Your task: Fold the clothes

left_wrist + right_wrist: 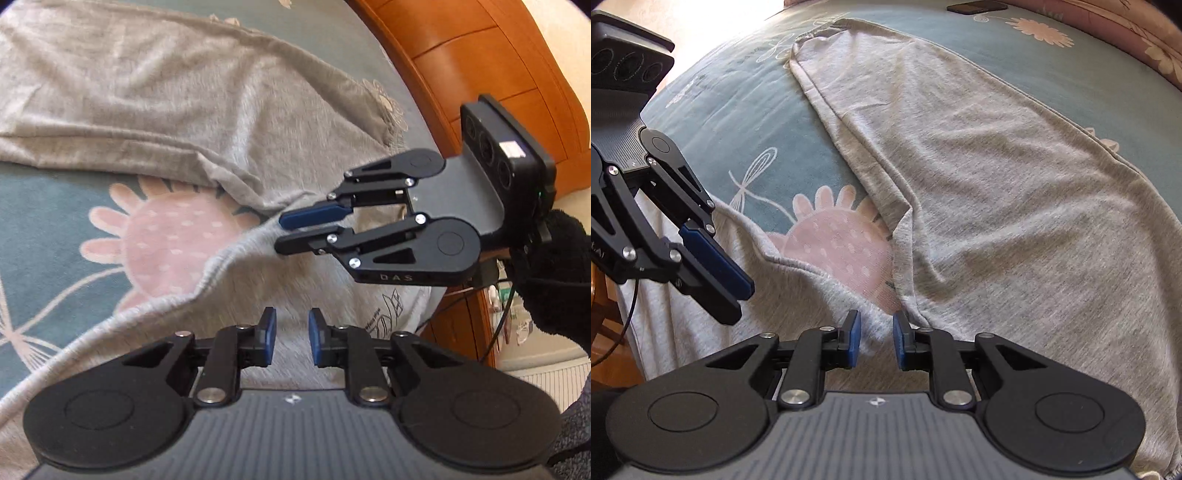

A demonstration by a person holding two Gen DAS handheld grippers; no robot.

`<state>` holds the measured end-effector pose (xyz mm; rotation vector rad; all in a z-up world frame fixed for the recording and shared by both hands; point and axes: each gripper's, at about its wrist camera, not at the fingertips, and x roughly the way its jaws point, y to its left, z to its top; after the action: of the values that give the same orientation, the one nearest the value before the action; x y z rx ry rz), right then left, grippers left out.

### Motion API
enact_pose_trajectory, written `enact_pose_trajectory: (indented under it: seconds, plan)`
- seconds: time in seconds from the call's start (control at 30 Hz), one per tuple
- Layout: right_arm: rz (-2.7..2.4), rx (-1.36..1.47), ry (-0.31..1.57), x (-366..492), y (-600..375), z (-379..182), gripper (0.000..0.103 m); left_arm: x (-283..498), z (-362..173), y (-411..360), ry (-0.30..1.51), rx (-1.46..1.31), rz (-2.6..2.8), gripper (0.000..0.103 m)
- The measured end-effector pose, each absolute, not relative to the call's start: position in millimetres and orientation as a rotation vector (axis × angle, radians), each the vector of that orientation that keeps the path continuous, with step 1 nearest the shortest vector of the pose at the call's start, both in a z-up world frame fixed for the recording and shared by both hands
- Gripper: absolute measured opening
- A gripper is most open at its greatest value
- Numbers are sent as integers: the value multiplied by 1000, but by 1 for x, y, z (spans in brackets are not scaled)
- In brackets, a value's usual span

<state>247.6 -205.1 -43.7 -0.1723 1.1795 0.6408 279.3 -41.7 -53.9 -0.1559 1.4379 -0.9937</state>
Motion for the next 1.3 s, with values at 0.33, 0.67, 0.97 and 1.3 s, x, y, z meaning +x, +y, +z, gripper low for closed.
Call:
enact_pose_trajectory:
  seconds: [0.33,0.67,0.97,1.3]
  plan:
    - [514,-124,1081,255,-195,-50,22,301,-62,3,1335,-155,-600,22]
    - [681,-118,1144,222,-165,-50,22,261,-62,11,1408,-183,-680,35]
    - [465,-79,1053,263,-175,-46,20,248,-43,37,1313,-146,-597,35]
    - [546,-57,1105,213,-176,-26,27,169,-64,33,1436,63,-717,39]
